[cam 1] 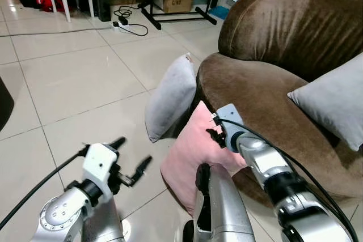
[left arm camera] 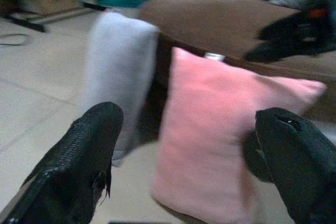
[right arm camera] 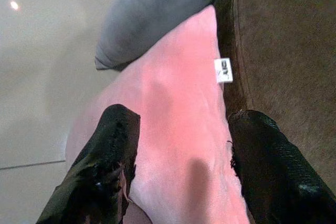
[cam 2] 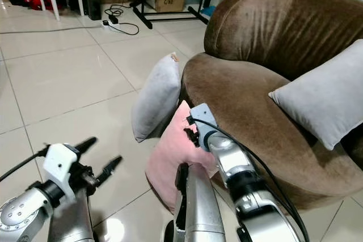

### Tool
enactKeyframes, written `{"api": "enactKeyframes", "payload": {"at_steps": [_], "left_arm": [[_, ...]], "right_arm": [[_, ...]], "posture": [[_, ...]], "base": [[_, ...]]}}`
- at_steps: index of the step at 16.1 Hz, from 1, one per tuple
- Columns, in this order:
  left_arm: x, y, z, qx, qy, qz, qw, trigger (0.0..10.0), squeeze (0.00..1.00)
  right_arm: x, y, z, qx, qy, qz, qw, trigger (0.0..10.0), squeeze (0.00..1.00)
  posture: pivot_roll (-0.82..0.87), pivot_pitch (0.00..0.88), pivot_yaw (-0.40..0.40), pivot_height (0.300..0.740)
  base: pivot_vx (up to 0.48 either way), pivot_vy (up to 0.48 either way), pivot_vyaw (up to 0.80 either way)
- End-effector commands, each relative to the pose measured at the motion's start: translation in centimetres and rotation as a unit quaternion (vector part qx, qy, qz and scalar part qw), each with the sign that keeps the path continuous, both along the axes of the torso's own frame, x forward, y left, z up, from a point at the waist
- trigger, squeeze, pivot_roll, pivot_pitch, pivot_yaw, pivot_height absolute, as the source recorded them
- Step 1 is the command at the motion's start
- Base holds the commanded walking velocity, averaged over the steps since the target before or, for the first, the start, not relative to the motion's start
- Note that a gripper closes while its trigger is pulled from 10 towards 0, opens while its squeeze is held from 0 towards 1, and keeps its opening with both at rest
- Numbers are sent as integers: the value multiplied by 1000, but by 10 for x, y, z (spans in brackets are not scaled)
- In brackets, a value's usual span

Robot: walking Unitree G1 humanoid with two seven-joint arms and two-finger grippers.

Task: Move the pillow to the sofa from floor

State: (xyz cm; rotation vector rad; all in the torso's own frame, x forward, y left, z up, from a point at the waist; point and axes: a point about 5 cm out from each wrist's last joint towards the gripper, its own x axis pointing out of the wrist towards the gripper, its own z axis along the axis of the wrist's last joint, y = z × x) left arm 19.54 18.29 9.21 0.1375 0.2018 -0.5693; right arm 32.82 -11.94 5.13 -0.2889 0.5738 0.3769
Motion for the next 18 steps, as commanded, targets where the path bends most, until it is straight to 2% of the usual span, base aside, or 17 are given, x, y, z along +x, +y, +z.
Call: {"api": "enactKeyframes", "payload": {"at_steps": [1, 3, 4, 5, 7, 9, 10, 11, 15, 16, 18], "left_arm": [[-2, -6, 1, -10, 9, -26, 1000, 10000, 0], [-6, -11, 3, -4, 21, -62, 998, 10000, 0], [-5, -11, 5, -3, 20, -63, 998, 10000, 0], [-12, -10, 10, 0, 19, -68, 997, 10000, 0], [-15, -8, 15, 6, 20, -75, 997, 10000, 0], [-27, -4, 25, 15, 32, -97, 995, 10000, 0], [-32, -3, 28, 17, 37, -102, 994, 10000, 0], [-37, -3, 33, 19, 41, -106, 993, 10000, 0], [-57, -3, 45, 25, 59, -116, 991, 10000, 0], [-58, -3, 45, 26, 60, -117, 991, 10000, 0], [-63, -1, 52, 34, 71, -127, 989, 10000, 0]], "right_arm": [[5, -4, 1, -10, -7, -8, 1000, 10000, 1000], [10, -2, -6, -15, -2, -58, 998, 10000, 1000], [10, -2, -7, -20, -2, -64, 998, 10000, 1000], [9, -1, -10, -36, -4, -67, 997, 10000, 1000], [10, -1, -11, -30, -3, -79, 996, 10000, 1000], [10, -1, -15, -32, -1, -107, 994, 10000, 988], [10, 0, -15, -27, -2, -116, 993, 10000, 71], [10, 2, -15, -22, -2, -120, 992, 10000, 0], [6, 7, -21, -7, 3, -135, 991, 10000, 0], [5, 7, -22, -5, 4, -136, 991, 10000, 0], [1, 9, -25, 3, 3, -148, 989, 10000, 0]], "posture": [[-97, 0, -165, 430], [-85, 0, -174, 430], [-78, 0, -179, 430], [-67, 7, -191, 430], [-60, 47, -194, 430], [-55, 117, -185, 430], [-51, 138, -182, 430], [-43, 155, -183, 430], [-17, 201, -173, 430], [-13, 208, -164, 430], [-10, 225, -111, 430]], "base": [[0, 0, 0], [0, 0, 0], [0, 0, 0], [0, 0, 0], [0, 0, 0], [0, 0, 0], [0, 0, 0], [0, 0, 0], [0, 0, 0], [0, 0, 0], [0, 0, 0]]}}
